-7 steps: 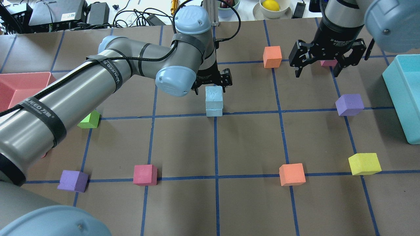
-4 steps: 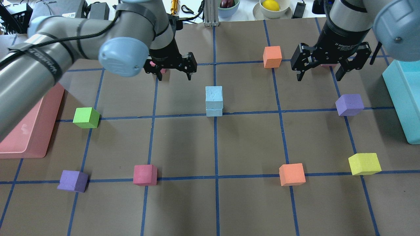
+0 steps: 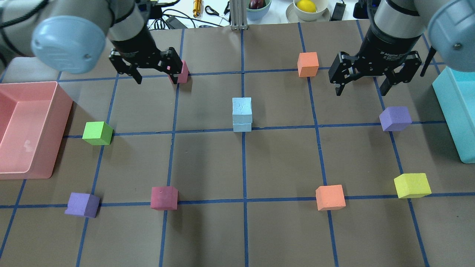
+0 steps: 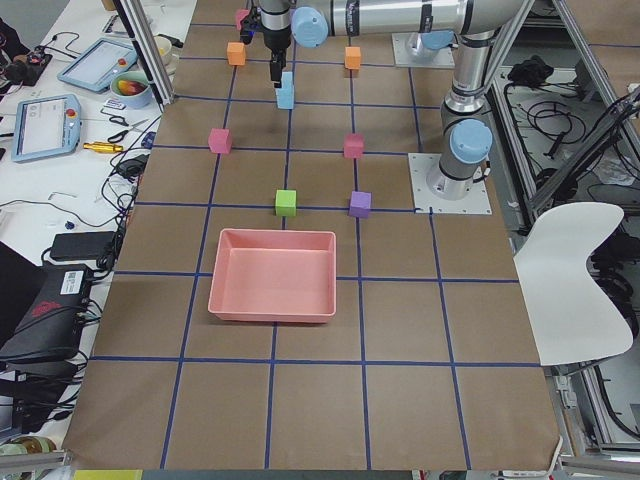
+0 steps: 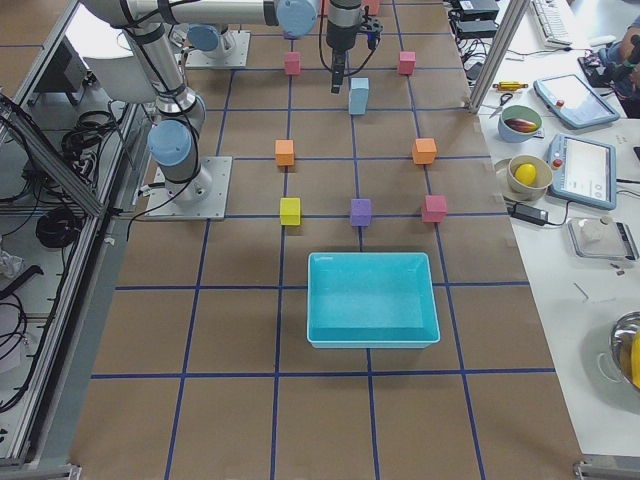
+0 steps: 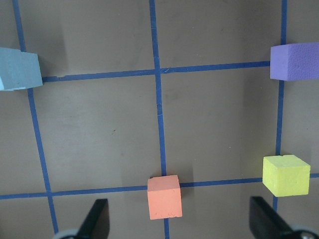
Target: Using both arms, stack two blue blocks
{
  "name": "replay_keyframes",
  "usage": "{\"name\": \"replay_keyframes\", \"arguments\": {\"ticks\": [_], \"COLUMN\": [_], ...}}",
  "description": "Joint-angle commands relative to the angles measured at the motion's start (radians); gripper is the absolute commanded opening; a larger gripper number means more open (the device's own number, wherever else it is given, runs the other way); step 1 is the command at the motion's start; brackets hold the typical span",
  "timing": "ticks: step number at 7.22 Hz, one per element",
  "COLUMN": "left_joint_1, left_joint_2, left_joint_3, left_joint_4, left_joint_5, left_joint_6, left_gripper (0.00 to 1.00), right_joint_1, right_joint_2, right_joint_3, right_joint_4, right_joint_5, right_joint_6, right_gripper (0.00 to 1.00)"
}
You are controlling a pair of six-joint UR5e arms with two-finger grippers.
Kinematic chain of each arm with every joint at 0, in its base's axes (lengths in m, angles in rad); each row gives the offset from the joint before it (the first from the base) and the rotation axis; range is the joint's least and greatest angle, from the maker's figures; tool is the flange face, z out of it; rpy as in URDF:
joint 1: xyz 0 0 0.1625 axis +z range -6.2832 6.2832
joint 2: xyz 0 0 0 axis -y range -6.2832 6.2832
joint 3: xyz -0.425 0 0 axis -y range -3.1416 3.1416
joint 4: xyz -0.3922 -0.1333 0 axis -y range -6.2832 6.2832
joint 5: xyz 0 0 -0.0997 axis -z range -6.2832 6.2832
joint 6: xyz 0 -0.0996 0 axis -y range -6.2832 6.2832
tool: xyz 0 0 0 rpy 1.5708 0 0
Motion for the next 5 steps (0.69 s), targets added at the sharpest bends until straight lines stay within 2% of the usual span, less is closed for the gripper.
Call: {"name": "replay_keyframes", "arguments": {"ticks": [1,5], "left_joint_1": [0.008,0.015], "left_joint_2": [0.046,0.057], "left_joint_3": [0.004,0.007], "left_joint_4": [-0.052,-0.08], "left_joint_5": [0.004,0.004], "left_joint_6": [0.007,0.001], "left_gripper": [1.0,1.0], "right_joint_1": [0.001,0.003], "right_joint_2": [0.0,0.001], "right_joint_3": [0.0,0.002], "right_joint_4": [0.001,0.001], "right_joint_5": [0.0,-0.003], "right_joint_6": [-0.042,-0.044], "right_gripper": [1.0,1.0]}}
